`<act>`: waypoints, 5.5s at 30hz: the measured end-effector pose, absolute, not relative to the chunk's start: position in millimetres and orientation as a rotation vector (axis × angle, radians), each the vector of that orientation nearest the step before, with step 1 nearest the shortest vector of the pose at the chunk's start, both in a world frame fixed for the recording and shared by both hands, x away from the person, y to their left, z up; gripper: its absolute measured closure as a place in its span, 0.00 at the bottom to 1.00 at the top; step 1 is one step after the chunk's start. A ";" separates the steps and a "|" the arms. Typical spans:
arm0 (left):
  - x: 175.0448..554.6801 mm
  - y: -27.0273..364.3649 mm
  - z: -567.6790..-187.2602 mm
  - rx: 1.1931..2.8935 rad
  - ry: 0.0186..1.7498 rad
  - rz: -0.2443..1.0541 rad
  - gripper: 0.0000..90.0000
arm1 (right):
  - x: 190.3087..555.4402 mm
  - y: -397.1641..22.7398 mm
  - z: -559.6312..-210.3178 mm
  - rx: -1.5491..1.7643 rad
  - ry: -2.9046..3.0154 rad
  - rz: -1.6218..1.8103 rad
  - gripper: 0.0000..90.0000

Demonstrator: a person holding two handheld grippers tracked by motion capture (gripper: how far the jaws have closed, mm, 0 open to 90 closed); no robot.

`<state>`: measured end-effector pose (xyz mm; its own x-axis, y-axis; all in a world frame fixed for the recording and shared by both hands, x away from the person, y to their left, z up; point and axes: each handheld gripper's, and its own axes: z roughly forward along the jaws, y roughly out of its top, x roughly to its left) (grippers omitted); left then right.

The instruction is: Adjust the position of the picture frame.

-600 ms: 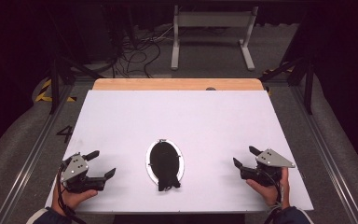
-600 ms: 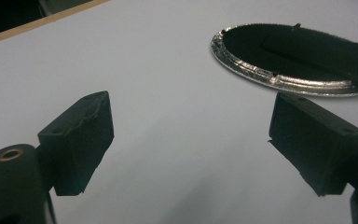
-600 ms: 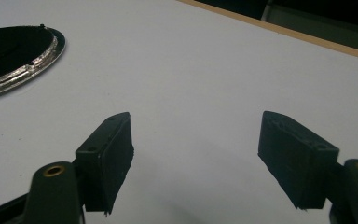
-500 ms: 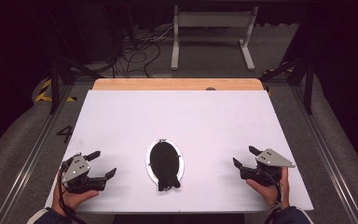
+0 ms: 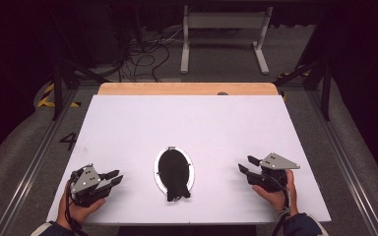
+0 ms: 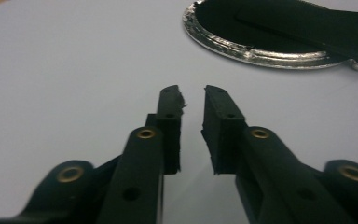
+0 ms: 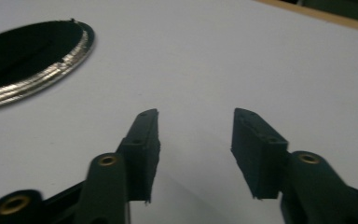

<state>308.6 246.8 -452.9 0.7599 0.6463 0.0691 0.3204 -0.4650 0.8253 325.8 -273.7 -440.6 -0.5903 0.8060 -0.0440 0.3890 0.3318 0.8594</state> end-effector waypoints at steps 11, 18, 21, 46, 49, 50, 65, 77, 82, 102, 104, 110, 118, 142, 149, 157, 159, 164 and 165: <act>325.5 198.6 -462.3 2.203 0.649 0.346 1.00 | 338.4 -237.8 -446.7 0.974 2.272 1.169 1.00; 334.4 173.7 -467.5 2.263 0.641 0.325 1.00 | 343.1 -201.2 -449.3 0.903 2.343 1.144 1.00; 335.4 174.6 -467.6 2.257 0.656 0.313 1.00 | 345.4 -189.8 -451.3 0.893 2.367 1.141 1.00; 349.4 161.6 -468.1 2.241 0.664 0.263 1.00 | 350.9 -153.7 -459.6 0.863 2.451 1.127 1.00; 349.4 160.6 -468.0 2.245 0.658 0.274 1.00 | 350.6 -153.0 -460.4 0.861 2.458 1.119 1.00; 349.5 160.2 -468.1 2.243 0.658 0.273 1.00 | 350.6 -153.1 -460.7 0.861 2.461 1.120 1.00; 358.6 142.7 -466.2 2.266 0.630 0.286 1.00 | 350.8 -158.0 -461.9 0.880 2.464 1.105 1.00; 334.4 152.8 -465.0 2.290 0.573 0.216 0.96 | 328.9 -162.8 -459.7 0.852 2.551 1.126 1.00; 336.0 141.9 -465.4 2.293 0.547 0.216 0.98 | 321.8 -159.9 -459.3 0.820 2.571 1.118 1.00; 347.7 125.7 -466.0 2.286 0.515 0.202 1.00 | 318.0 -167.5 -459.4 0.840 2.564 1.120 1.00; 349.4 123.6 -466.4 2.281 0.517 0.199 1.00 | 317.7 -167.0 -459.4 0.836 2.561 1.117 1.00; 356.0 117.6 -466.4 2.277 0.512 0.197 1.00 | 318.4 -168.0 -459.5 0.855 2.535 1.104 1.00; 363.3 108.6 -465.7 2.277 0.523 0.209 1.00 | 327.6 -179.8 -461.1 0.938 2.489 1.132 1.00; 380.2 86.1 -466.0 2.263 0.523 0.207 1.00 | 353.8 -202.4 -459.6 1.040 2.412 1.089 1.00; 382.6 82.6 -465.8 2.265 0.520 0.224 1.00 | 356.7 -203.1 -459.4 1.066 2.388 1.076 1.00; 383.8 82.2 -465.8 2.266 0.514 0.225 1.00 | 366.1 -203.7 -459.3 1.106 2.350 1.058 1.00; 382.7 81.3 -465.7 2.269 0.517 0.237 1.00 | 367.0 -203.7 -459.4 1.106 2.349 1.061 1.00; 385.0 80.7 -465.3 2.270 0.523 0.239 1.00 | 368.4 -203.2 -459.8 1.120 2.335 1.060 1.00; 386.0 80.1 -464.8 2.277 0.515 0.252 1.00 | 369.7 -202.9 -459.5 1.125 2.334 1.057 1.00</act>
